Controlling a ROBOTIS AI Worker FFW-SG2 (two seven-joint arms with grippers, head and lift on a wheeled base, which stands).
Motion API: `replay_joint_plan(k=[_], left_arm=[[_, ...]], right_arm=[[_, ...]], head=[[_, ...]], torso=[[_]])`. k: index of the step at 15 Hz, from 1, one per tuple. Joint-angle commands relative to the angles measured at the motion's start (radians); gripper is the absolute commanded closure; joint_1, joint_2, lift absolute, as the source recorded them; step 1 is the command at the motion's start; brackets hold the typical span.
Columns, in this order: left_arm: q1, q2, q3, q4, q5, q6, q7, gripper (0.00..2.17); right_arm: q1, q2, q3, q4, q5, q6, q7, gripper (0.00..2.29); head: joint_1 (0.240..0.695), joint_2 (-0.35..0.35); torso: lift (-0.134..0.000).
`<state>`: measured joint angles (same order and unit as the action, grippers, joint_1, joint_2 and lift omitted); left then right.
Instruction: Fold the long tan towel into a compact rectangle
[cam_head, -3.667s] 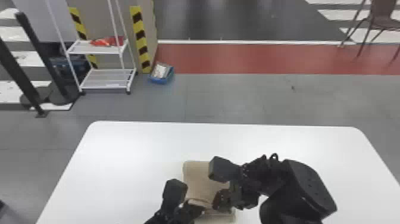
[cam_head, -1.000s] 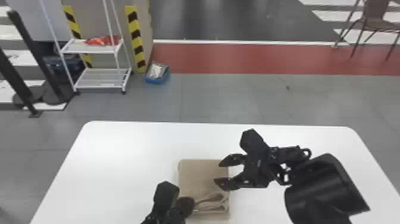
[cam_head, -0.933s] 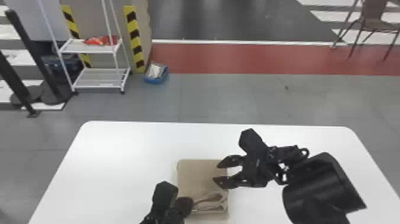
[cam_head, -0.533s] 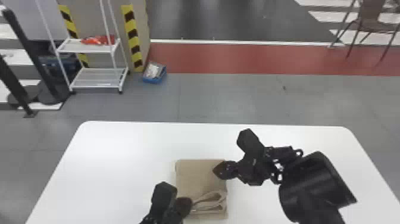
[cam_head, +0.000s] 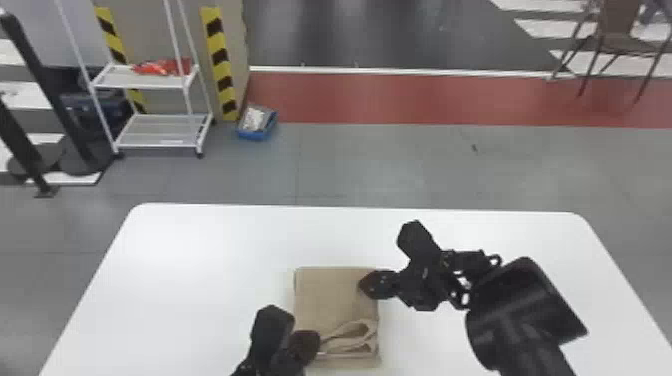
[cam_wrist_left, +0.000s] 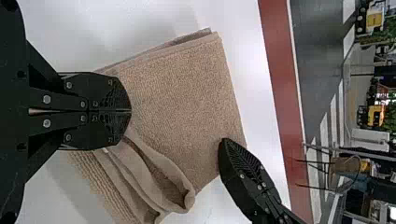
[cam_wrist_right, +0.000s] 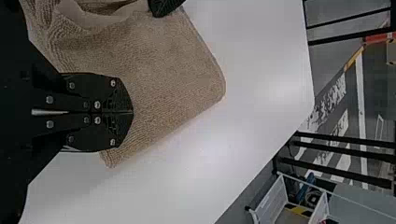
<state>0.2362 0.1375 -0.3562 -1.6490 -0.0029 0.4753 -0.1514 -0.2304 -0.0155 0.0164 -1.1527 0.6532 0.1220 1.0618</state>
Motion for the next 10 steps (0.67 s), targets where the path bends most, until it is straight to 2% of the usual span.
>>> replay_joint_plan(k=[1, 5, 8, 9, 10], left_arm=[[0.0, -0.002, -0.003, 0.0, 0.0, 0.003, 0.0, 1.87], [0.002, -0.002, -0.006, -0.003, -0.005, 0.003, 0.0, 1.87], [0.005, 0.001, -0.006, -0.014, -0.005, 0.009, 0.0, 1.87], [0.008, 0.002, -0.004, -0.02, -0.005, 0.006, 0.0, 1.87], [0.009, 0.004, 0.0, -0.023, -0.005, -0.003, 0.0, 1.87]], right_arm=[[-0.03, -0.006, -0.009, 0.08, 0.006, -0.052, -0.022, 1.54], [-0.064, -0.014, -0.029, 0.16, 0.013, -0.126, -0.054, 1.54], [-0.041, -0.014, -0.055, 0.125, -0.003, -0.12, -0.032, 1.54], [-0.006, -0.014, -0.076, 0.062, -0.015, -0.11, -0.026, 1.5], [0.029, -0.014, -0.096, 0.019, -0.049, -0.12, -0.009, 1.22]], head=[[0.695, -0.044], [0.695, -0.058], [0.695, -0.062], [0.695, -0.064], [0.695, -0.068]], torso=[[0.0], [0.0], [0.0], [0.0], [0.0]])
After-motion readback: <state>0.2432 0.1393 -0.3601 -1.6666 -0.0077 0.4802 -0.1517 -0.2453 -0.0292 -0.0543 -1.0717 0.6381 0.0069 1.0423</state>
